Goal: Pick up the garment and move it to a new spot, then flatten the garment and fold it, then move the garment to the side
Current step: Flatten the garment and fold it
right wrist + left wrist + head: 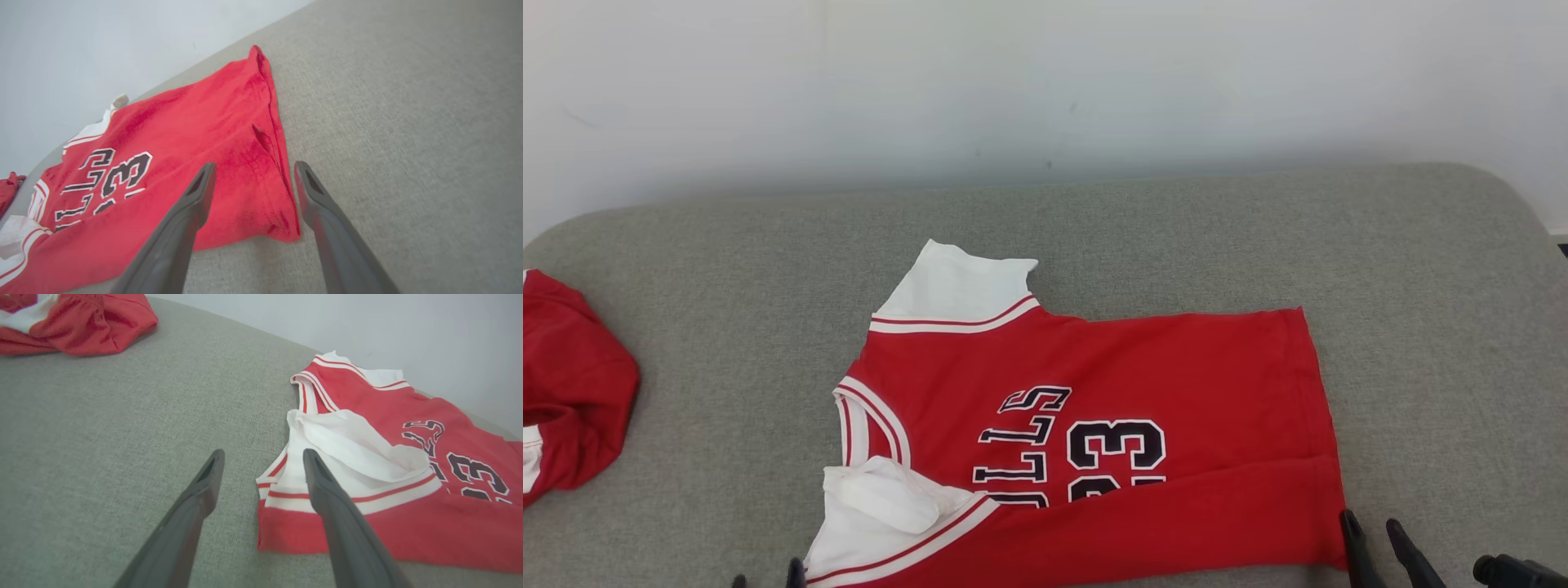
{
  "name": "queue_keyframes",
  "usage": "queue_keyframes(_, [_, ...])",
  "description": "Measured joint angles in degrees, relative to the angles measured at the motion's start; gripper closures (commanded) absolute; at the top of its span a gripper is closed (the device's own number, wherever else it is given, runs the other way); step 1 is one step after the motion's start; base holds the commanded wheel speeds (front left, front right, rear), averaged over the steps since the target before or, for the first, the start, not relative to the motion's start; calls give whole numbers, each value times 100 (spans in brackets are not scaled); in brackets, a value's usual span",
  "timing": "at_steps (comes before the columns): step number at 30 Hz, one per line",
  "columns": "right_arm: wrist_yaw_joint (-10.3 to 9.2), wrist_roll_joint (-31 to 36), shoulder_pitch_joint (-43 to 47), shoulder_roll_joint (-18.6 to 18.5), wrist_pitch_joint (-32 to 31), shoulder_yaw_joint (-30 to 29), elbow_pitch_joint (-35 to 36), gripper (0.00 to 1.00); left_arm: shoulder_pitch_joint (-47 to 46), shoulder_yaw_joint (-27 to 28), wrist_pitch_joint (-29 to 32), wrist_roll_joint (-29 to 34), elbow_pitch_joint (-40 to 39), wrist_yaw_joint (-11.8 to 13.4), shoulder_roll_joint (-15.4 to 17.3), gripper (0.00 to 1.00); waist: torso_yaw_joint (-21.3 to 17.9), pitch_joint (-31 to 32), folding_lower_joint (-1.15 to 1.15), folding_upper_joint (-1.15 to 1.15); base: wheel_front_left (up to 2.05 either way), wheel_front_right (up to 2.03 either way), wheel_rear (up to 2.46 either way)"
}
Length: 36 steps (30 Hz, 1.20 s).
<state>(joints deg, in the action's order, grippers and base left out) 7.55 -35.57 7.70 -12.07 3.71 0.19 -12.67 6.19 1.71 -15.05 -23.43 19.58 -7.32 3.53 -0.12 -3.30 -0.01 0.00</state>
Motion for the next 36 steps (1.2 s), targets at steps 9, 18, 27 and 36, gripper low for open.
queue_keyframes(9, [0, 687, -215, -54, 924, 404, 428, 0, 83, 293, 0, 1267, -1137, 97, -38, 0, 123, 77, 1, 0, 0, 0, 0])
queue_keyframes(18, [0, 1512, -491, 386, 1128, 294, 623, 0, -81, 324, 0, 1652, -1401, 288, -55, 0, 212, 95, 1, 0, 0, 0, 0])
queue_keyframes(27, [0, 2324, -141, 864, 1143, -231, 1110, 0, -10, 259, 0, 1690, -1283, 431, -60, 0, 153, 40, 1, 0, 0, 0, 0])
queue_keyframes(36, [0, 2409, -70, 906, 1143, -332, 999, 0, 79, 212, 0, 1764, -1192, 480, -62, 0, 23, 37, 1, 0, 0, 0, 0])
